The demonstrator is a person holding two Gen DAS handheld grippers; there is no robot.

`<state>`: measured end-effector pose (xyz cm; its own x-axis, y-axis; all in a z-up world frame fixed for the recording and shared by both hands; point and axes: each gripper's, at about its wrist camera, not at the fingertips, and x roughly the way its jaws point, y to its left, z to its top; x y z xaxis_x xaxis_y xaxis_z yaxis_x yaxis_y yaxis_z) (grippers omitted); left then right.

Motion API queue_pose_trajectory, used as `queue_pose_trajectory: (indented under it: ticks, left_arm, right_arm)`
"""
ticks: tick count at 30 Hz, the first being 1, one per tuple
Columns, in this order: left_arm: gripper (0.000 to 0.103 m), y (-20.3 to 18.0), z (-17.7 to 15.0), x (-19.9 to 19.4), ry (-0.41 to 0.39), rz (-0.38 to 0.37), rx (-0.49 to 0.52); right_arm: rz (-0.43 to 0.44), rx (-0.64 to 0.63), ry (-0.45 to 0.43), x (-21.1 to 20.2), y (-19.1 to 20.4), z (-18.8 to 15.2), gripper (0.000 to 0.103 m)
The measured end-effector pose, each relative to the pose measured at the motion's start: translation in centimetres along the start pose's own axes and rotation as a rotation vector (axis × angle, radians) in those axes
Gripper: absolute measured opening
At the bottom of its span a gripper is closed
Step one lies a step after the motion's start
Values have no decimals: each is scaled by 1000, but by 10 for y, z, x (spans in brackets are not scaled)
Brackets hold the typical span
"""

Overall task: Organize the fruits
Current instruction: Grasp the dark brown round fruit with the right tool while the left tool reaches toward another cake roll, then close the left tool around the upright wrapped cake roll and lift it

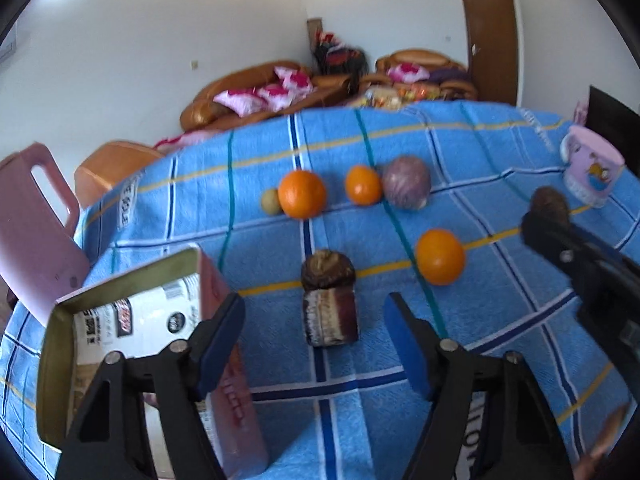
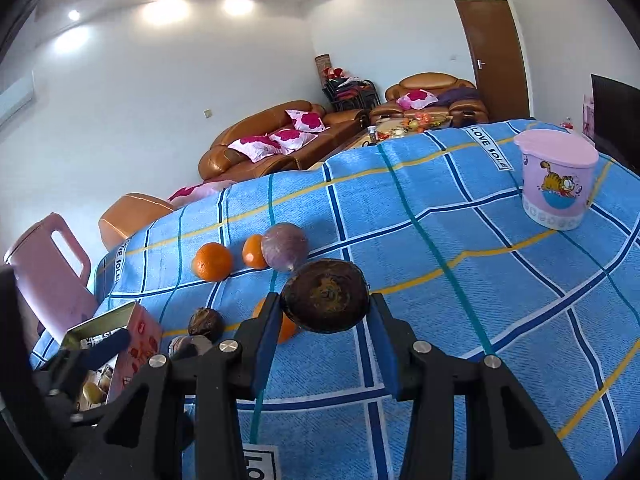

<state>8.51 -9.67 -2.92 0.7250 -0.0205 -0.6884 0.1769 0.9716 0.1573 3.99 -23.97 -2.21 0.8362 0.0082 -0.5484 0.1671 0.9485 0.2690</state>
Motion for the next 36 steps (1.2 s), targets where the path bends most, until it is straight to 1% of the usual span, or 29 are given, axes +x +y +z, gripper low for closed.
queue_pose_trajectory:
  ticks: [1, 3, 6, 8, 10, 14, 19, 25, 28, 32, 34, 36]
  left_arm:
    - [70, 0, 0, 4, 18, 8, -7]
    - [68, -3, 0, 7, 24, 40, 2]
    - [68, -6, 1, 12, 53, 24, -9]
    - [66, -11, 1, 15, 64, 11, -6]
    - [62, -17, 1, 17, 76, 18, 10]
    - [60, -15, 3, 24, 103, 55, -16]
    - [60, -19, 4, 26, 111, 79, -25]
    - [61, -25, 6, 25, 109, 72, -17]
    - [61, -29, 6, 22, 108, 86, -17]
    - [63, -47, 4, 15, 82, 111, 58]
    - [63, -45, 4, 16, 95, 110, 44]
    - [64, -38, 4, 17, 106, 87, -4]
  right_arm:
    - [4, -3, 0, 0, 1, 0, 46]
    - [9, -8, -1, -1, 0, 1, 46]
    - [11, -10, -3, 0, 0, 1, 46]
    - [12, -6, -5, -1, 0, 1, 46]
    - [8, 0, -11, -1, -2, 2, 46]
    - [10, 15, -6, -1, -5, 3, 46]
    - [6, 6, -4, 0, -3, 2, 46]
    - [2, 11, -4, 0, -4, 2, 46]
    - [1, 28, -5, 0, -8, 3, 46]
    - [-3, 37, -16, -1, -10, 4, 46]
    - [-8, 50, -17, -2, -13, 5, 46]
    - [-5, 58, -14, -1, -15, 5, 46]
